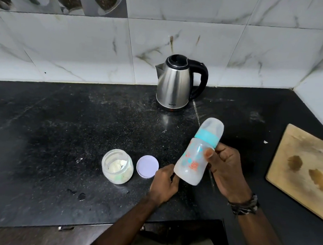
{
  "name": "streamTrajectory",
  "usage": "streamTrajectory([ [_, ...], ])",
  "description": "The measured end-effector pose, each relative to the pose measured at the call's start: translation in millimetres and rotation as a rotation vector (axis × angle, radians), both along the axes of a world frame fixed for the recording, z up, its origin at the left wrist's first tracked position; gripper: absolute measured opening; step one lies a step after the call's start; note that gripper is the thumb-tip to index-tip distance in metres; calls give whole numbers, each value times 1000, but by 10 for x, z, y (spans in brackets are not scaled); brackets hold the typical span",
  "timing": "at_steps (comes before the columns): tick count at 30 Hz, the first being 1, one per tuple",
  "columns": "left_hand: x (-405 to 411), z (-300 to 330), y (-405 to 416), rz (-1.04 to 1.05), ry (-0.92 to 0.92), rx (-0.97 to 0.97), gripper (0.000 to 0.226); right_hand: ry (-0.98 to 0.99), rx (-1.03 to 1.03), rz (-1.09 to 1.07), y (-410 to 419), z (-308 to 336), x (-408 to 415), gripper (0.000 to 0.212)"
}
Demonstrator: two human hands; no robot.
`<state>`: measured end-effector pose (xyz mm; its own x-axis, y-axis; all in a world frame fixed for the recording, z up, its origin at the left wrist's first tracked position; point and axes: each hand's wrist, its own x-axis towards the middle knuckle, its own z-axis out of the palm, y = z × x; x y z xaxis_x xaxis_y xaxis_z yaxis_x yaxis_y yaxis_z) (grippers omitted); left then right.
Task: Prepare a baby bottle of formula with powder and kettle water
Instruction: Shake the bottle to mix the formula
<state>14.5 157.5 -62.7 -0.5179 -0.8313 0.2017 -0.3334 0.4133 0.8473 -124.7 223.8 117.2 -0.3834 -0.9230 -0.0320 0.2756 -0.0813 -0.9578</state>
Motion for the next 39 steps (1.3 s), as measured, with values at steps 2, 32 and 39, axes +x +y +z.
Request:
streamTrajectory([
  [2,-4,14,-3,3,8,-30,20,-108,-45,-30,-5,15,-19,63],
  [32,-8,47,4,-2,14,-75,15,310,58,-179,-343,-201,-256,29],
  [39,-14,48,0,0,12,-96,15,501,164,-213,-920,-525,-485,46],
])
